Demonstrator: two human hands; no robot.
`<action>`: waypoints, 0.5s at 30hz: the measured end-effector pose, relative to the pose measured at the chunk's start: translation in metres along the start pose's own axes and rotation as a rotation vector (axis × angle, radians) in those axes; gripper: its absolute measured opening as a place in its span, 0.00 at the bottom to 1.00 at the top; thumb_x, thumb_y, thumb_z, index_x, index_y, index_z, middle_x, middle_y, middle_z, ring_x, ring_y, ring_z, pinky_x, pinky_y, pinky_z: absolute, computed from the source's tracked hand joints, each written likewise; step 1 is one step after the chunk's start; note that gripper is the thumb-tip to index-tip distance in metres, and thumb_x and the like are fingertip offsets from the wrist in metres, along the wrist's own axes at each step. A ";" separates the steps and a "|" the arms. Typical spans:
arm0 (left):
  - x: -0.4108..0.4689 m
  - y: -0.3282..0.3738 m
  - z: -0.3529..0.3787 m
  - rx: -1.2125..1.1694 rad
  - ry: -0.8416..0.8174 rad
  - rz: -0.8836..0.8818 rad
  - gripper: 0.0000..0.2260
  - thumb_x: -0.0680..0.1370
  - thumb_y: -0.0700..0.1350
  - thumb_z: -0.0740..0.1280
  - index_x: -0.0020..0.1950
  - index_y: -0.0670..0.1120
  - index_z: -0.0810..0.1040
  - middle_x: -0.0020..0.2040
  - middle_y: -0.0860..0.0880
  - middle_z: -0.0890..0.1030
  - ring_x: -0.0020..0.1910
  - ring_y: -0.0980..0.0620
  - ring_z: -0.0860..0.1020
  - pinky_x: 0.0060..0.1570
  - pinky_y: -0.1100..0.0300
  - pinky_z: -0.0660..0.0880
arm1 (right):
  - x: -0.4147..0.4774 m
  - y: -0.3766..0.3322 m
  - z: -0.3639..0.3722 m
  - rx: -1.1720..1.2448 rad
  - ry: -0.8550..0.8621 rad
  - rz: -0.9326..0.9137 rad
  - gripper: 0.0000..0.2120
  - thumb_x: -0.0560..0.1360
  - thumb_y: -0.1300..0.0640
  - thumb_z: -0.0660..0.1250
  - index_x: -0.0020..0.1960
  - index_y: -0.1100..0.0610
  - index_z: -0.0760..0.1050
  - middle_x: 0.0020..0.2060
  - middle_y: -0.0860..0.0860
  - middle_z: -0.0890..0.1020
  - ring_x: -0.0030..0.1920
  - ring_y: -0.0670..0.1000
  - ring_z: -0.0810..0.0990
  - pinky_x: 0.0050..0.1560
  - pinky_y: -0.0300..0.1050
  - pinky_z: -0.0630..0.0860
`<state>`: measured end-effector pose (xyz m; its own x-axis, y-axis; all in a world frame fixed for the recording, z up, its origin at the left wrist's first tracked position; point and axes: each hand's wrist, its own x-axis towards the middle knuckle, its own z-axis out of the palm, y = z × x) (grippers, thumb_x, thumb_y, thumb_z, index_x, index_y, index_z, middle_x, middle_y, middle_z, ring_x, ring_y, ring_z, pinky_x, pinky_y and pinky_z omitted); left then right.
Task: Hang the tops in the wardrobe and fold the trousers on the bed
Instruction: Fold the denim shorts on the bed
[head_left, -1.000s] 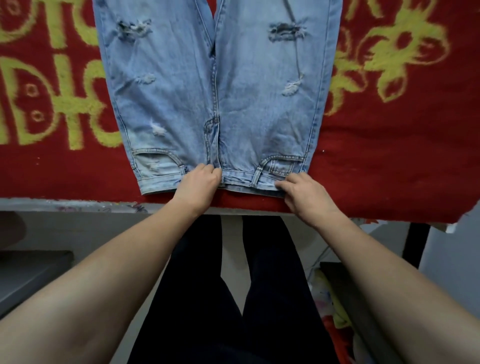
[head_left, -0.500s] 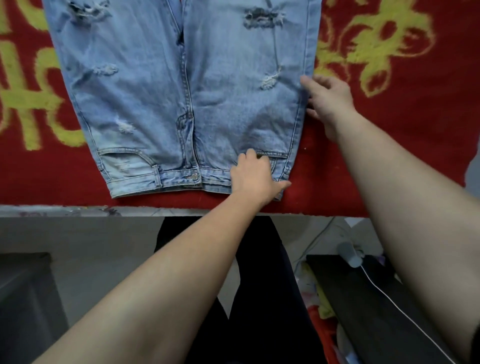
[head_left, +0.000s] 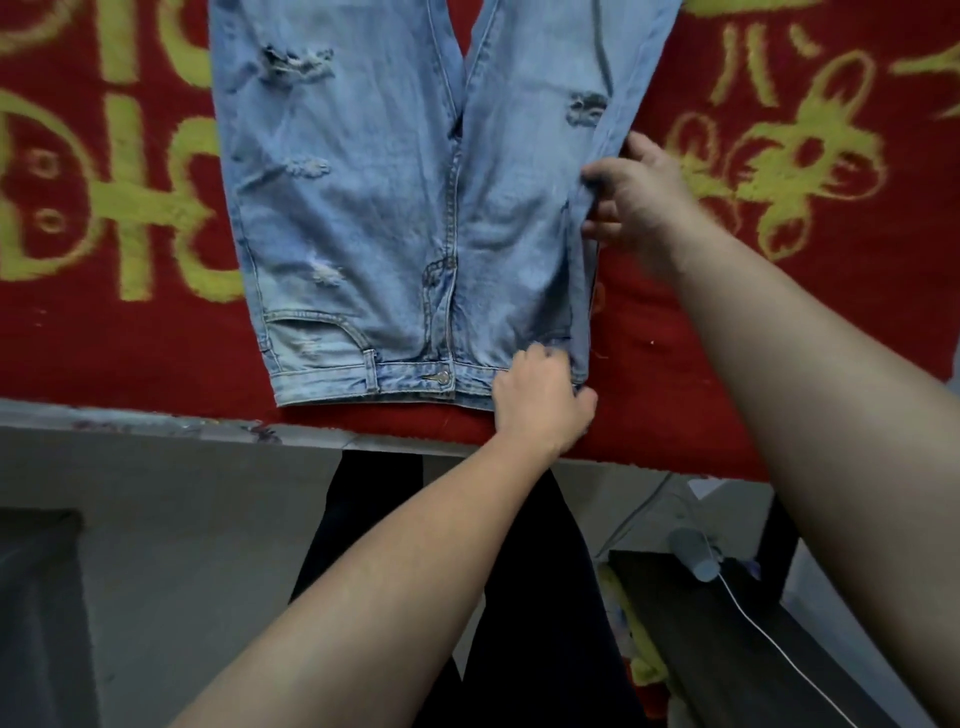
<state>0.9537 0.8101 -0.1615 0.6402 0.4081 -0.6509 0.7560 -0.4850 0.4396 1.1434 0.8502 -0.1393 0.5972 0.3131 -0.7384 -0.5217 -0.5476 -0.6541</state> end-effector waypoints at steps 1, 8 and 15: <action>-0.001 -0.008 -0.006 -0.141 0.015 -0.026 0.13 0.72 0.56 0.67 0.48 0.48 0.78 0.48 0.45 0.79 0.51 0.41 0.78 0.46 0.51 0.73 | -0.001 -0.005 0.012 0.014 -0.001 -0.007 0.10 0.75 0.64 0.63 0.52 0.52 0.75 0.40 0.50 0.82 0.27 0.44 0.77 0.27 0.38 0.75; -0.015 -0.140 -0.099 -0.630 0.192 -0.301 0.08 0.66 0.52 0.63 0.32 0.48 0.75 0.29 0.52 0.78 0.33 0.53 0.75 0.38 0.55 0.73 | -0.010 -0.035 0.136 0.028 -0.057 -0.123 0.11 0.76 0.65 0.63 0.57 0.55 0.74 0.45 0.53 0.84 0.37 0.49 0.84 0.31 0.42 0.79; -0.021 -0.260 -0.149 -0.519 0.192 -0.535 0.06 0.68 0.49 0.71 0.39 0.48 0.79 0.37 0.51 0.82 0.44 0.45 0.82 0.45 0.52 0.77 | -0.010 -0.041 0.277 -0.415 -0.217 -0.329 0.20 0.76 0.58 0.66 0.67 0.58 0.73 0.60 0.52 0.82 0.60 0.53 0.80 0.64 0.49 0.75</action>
<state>0.7641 1.0429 -0.1693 0.1462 0.6351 -0.7585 0.9059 0.2222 0.3606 0.9900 1.0844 -0.1500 0.5257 0.6470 -0.5522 -0.0204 -0.6394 -0.7686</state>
